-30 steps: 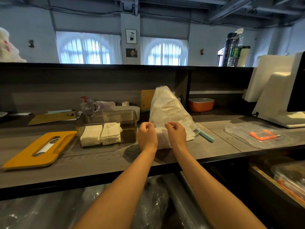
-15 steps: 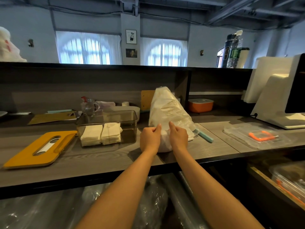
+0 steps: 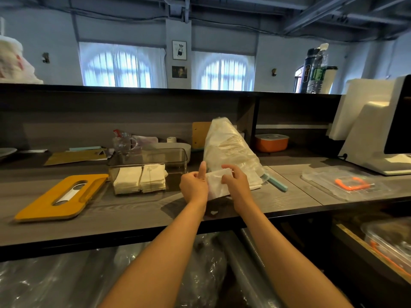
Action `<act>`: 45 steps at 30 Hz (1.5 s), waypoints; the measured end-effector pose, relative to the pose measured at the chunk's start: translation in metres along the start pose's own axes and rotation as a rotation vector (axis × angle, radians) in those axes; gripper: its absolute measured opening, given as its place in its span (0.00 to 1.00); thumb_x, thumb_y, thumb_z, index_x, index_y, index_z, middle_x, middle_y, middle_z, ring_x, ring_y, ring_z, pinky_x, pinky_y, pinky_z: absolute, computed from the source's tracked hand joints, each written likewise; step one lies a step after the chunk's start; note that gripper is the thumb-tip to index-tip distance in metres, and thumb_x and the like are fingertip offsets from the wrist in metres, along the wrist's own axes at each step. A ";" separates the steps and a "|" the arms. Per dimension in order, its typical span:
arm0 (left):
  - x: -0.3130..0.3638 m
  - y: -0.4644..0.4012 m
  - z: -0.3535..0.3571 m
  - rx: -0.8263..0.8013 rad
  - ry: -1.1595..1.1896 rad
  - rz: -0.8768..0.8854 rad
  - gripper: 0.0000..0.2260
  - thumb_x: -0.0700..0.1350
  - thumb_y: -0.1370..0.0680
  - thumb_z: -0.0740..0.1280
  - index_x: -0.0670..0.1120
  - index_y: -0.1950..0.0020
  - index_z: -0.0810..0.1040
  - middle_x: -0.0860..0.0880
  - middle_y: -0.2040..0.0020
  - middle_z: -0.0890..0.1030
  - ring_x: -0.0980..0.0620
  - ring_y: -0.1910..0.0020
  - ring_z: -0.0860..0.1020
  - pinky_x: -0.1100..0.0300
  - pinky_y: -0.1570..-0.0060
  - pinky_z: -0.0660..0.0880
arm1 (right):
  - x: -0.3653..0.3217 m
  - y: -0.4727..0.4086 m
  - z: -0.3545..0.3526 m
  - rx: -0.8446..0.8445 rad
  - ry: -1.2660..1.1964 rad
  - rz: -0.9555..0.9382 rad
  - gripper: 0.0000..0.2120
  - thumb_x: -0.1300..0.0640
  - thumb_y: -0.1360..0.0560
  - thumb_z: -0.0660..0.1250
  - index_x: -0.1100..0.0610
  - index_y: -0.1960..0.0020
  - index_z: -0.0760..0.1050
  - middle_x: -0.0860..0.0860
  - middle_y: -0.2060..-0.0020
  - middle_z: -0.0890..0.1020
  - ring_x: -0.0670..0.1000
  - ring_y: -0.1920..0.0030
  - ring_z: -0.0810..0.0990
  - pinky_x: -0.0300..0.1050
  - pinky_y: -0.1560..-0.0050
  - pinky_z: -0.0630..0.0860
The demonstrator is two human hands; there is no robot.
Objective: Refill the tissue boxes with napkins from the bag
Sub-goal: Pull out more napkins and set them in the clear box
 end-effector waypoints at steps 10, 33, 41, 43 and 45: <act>0.000 0.025 0.043 -0.670 0.028 0.010 0.14 0.42 0.23 0.72 0.44 0.39 0.79 0.49 0.49 0.83 0.51 0.50 0.81 0.59 0.59 0.80 | 0.023 0.001 -0.028 0.208 -0.291 0.172 0.21 0.58 0.26 0.71 0.52 0.34 0.74 0.55 0.36 0.74 0.56 0.39 0.75 0.55 0.40 0.77; 0.033 0.028 0.002 -0.297 -0.061 0.232 0.12 0.53 0.15 0.54 0.49 0.41 0.72 0.50 0.49 0.78 0.51 0.50 0.78 0.52 0.47 0.77 | -0.025 0.028 0.020 0.000 -0.011 0.011 0.09 0.53 0.16 0.53 0.52 0.42 0.71 0.54 0.45 0.78 0.43 0.54 0.74 0.38 0.57 0.70; 0.067 -0.005 -0.055 -0.126 -0.016 0.236 0.13 0.54 0.15 0.53 0.50 0.43 0.74 0.50 0.49 0.79 0.50 0.51 0.79 0.51 0.50 0.80 | -0.066 0.020 0.075 -0.049 0.026 -0.006 0.08 0.59 0.19 0.57 0.57 0.42 0.71 0.53 0.50 0.77 0.53 0.49 0.77 0.47 0.52 0.81; 0.066 -0.020 -0.059 -0.224 -0.070 0.144 0.16 0.55 0.15 0.52 0.49 0.41 0.74 0.46 0.46 0.79 0.49 0.52 0.79 0.54 0.55 0.79 | -0.075 0.011 0.087 -0.051 0.041 0.009 0.10 0.60 0.20 0.56 0.57 0.40 0.70 0.54 0.47 0.77 0.53 0.48 0.76 0.56 0.43 0.78; 0.071 -0.036 -0.065 -0.301 -0.166 0.129 0.15 0.56 0.16 0.54 0.48 0.39 0.73 0.46 0.44 0.78 0.48 0.50 0.78 0.55 0.53 0.78 | -0.081 0.003 0.097 -0.067 0.050 0.051 0.07 0.58 0.19 0.55 0.53 0.41 0.66 0.50 0.50 0.74 0.50 0.52 0.74 0.54 0.41 0.77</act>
Point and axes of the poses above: each hand's wrist, its own y-axis away from the middle knuckle, its own z-axis out of the palm, x = y × z, the point moved 10 cm from there along -y, towards the middle knuckle
